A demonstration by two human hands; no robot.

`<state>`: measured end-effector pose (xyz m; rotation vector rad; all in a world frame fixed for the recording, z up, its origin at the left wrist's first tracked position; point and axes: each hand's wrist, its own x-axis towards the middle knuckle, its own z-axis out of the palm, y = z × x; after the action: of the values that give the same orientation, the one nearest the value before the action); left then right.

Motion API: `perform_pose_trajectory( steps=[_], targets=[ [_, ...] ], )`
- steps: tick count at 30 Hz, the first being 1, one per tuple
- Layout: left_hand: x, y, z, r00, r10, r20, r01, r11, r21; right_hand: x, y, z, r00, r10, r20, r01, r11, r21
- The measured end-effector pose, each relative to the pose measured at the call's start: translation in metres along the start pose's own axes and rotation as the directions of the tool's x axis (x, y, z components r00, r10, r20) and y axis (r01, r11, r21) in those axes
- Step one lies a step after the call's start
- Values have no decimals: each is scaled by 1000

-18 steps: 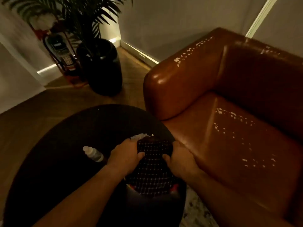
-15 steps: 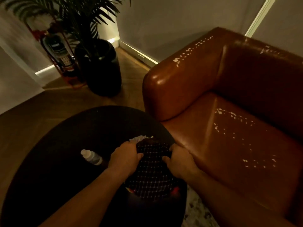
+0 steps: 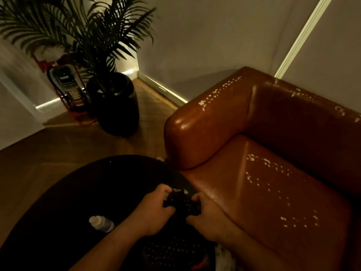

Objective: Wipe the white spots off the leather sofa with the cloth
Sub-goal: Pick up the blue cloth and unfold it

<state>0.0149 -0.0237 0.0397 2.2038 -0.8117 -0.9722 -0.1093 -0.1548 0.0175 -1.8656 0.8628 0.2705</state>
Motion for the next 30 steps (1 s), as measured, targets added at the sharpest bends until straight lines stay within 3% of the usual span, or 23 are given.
perform_pose_trajectory(
  steps=[5,8,10,13,15,18,20,22,26,30],
  targets=[
    [4,30,-18,984,-6,180,-33,977,212,-8,-6,-18,979,18,202,3,994,-106],
    [-2,40,-20,958,-3,287,-101,933,345,-15,-8,-22,970,22,242,24,983,-184],
    [-5,45,-21,944,12,329,-129,933,336,-18,-10,-24,973,-40,227,66,992,-108],
    [-7,54,-16,935,63,350,-118,983,139,-25,-15,-38,927,-149,343,115,986,119],
    [-9,62,-14,956,90,280,-100,995,23,-32,-18,-48,897,-236,373,167,964,209],
    [-6,82,-5,991,128,-39,-130,990,-62,-38,-13,-70,921,-295,254,214,929,303],
    [-2,96,5,955,93,-282,-132,984,-123,-39,-16,-88,939,-290,186,202,901,384],
    [2,116,18,906,25,-423,-134,964,-229,-41,-22,-112,949,-298,99,224,865,449],
    [14,159,48,920,-71,-387,-157,835,-527,-36,-28,-165,961,-274,-41,249,788,563],
    [38,183,59,896,-32,-443,-207,853,-479,-25,-31,-194,969,-241,-57,230,790,569]
  ],
)
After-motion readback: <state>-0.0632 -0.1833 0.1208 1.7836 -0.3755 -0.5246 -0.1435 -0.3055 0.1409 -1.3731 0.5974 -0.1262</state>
